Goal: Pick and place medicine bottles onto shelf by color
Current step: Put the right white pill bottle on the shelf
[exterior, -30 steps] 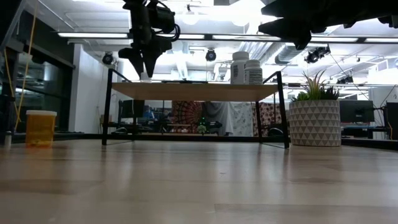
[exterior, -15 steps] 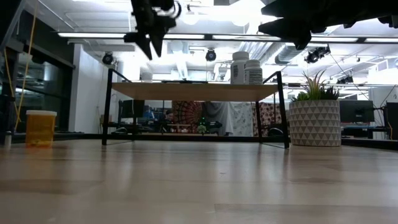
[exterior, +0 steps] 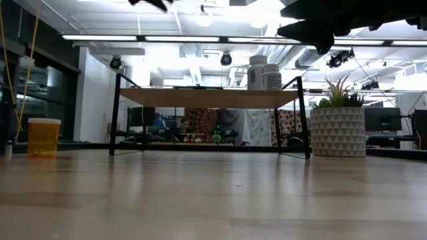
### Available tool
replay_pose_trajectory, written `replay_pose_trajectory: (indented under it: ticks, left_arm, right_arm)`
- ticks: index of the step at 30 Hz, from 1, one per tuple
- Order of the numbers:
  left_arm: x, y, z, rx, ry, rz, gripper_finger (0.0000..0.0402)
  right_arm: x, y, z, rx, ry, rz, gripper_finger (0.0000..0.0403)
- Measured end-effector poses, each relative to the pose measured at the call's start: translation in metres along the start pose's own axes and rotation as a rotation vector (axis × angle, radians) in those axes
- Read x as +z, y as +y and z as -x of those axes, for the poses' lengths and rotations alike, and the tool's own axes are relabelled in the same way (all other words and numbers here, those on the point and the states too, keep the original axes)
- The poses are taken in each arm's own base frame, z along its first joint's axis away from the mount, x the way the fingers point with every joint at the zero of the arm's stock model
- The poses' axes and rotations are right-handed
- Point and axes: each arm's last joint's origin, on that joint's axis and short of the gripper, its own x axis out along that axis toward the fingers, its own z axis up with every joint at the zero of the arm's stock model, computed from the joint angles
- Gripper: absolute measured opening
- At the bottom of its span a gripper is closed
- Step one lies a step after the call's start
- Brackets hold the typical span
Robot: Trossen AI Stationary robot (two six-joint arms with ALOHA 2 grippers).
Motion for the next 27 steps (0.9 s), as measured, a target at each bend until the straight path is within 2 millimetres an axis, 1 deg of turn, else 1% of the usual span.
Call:
replay_pose_trajectory:
  ticks: [3,5,7,10,14,17,20,22,24,27]
  left_arm:
    - [-0.021,-0.015,0.013,-0.089,-0.135,-0.036,0.0158]
    - [-0.039,-0.025,0.017,-0.156,-0.229,-0.065,0.0154]
    - [-0.060,-0.033,0.016,-0.236,-0.312,-0.084,0.0151]
    - [-0.096,-0.045,0.007,-0.386,-0.413,-0.123,0.0149]
    - [-0.148,-0.058,-0.012,-0.546,-0.514,-0.139,0.0149]
    - [-0.185,-0.066,-0.026,-0.640,-0.567,-0.138,0.0149]
    - [-0.215,-0.071,-0.037,-0.689,-0.603,-0.139,0.0148]
    - [-0.228,-0.074,-0.041,-0.702,-0.620,-0.135,0.0148]
    - [-0.238,-0.076,-0.042,-0.705,-0.624,-0.133,0.0148]
    - [-0.243,-0.080,-0.041,-0.705,-0.621,-0.164,0.0148]
  right_arm:
    - [0.000,0.000,0.000,0.000,0.000,0.000,0.0225]
    - [0.000,0.000,0.000,0.000,0.000,0.000,0.0224]
    - [0.000,0.000,0.000,0.000,0.000,0.001,0.0224]
    - [0.000,0.000,0.000,0.000,0.000,0.008,0.0224]
    - [0.000,0.000,0.000,0.000,0.000,0.008,0.0224]
    - [0.000,0.000,0.000,0.000,0.000,0.008,0.0224]
    - [0.000,0.000,0.000,0.000,0.000,0.008,0.0224]
    - [0.000,0.000,0.000,0.000,0.000,0.008,0.0224]
    - [0.000,0.000,0.000,0.000,-0.001,0.008,0.0224]
    - [0.000,0.000,0.000,0.000,-0.001,0.008,0.0224]
